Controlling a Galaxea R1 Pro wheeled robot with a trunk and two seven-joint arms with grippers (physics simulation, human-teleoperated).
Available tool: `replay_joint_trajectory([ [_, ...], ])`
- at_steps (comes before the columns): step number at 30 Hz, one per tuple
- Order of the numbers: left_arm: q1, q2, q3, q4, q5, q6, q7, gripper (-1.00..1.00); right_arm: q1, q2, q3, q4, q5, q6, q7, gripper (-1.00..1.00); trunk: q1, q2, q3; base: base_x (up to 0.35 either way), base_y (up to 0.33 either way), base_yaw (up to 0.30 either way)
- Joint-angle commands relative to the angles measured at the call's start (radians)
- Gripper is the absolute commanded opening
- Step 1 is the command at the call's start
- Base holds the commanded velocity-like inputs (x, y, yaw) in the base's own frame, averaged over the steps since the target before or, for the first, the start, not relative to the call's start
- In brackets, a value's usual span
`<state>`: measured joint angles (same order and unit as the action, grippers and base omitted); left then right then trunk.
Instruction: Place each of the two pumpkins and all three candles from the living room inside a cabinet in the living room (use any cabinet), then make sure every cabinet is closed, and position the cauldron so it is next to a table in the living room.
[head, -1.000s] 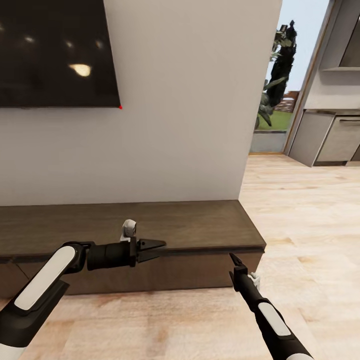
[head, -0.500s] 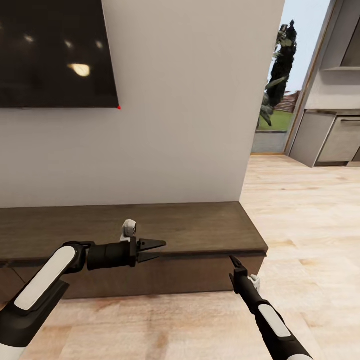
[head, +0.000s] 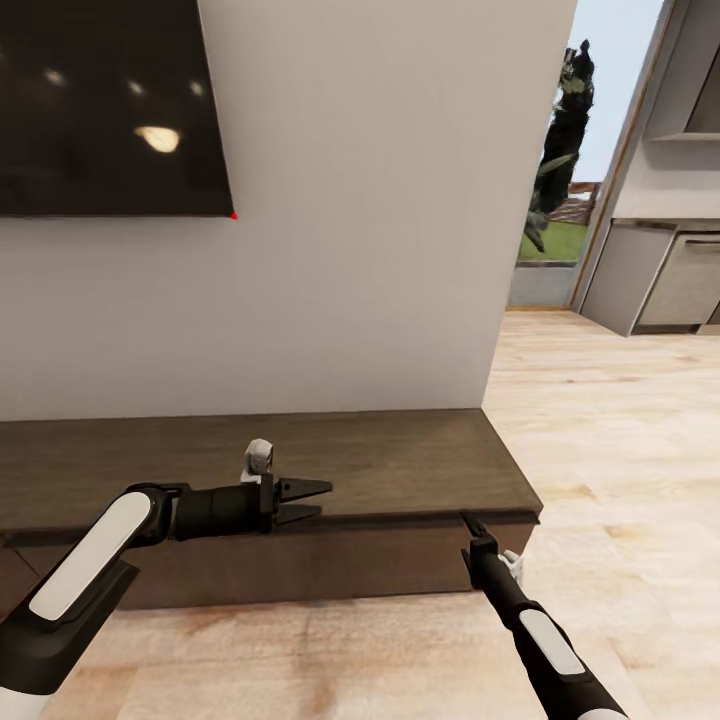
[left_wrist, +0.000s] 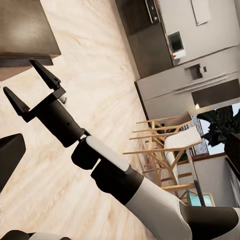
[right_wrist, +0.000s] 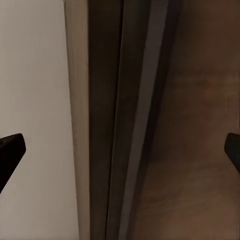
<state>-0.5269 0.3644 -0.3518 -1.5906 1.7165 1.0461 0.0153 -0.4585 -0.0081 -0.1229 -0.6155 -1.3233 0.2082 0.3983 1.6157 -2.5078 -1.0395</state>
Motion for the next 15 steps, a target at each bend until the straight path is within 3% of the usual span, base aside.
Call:
replay_joint_trajectory([
  [1, -0.001, 0.001, -0.001, 0.0, 0.003, 0.001, 0.002, 1.0, -0.001, 0.0, -0.003, 0.0, -0.01, 0.01, 0.002, 1.0, 0.0, 0.0, -0.001, 0.092, 0.0, 0.0],
  [15, -0.001, -0.001, -0.001, 0.0, 0.003, 0.001, 0.002, 1.0, -0.002, -0.002, -0.003, 0.023, -0.009, 0.01, 0.002, 1.0, 0.0, 0.0, -0.001, 0.017, 0.0, 0.0],
])
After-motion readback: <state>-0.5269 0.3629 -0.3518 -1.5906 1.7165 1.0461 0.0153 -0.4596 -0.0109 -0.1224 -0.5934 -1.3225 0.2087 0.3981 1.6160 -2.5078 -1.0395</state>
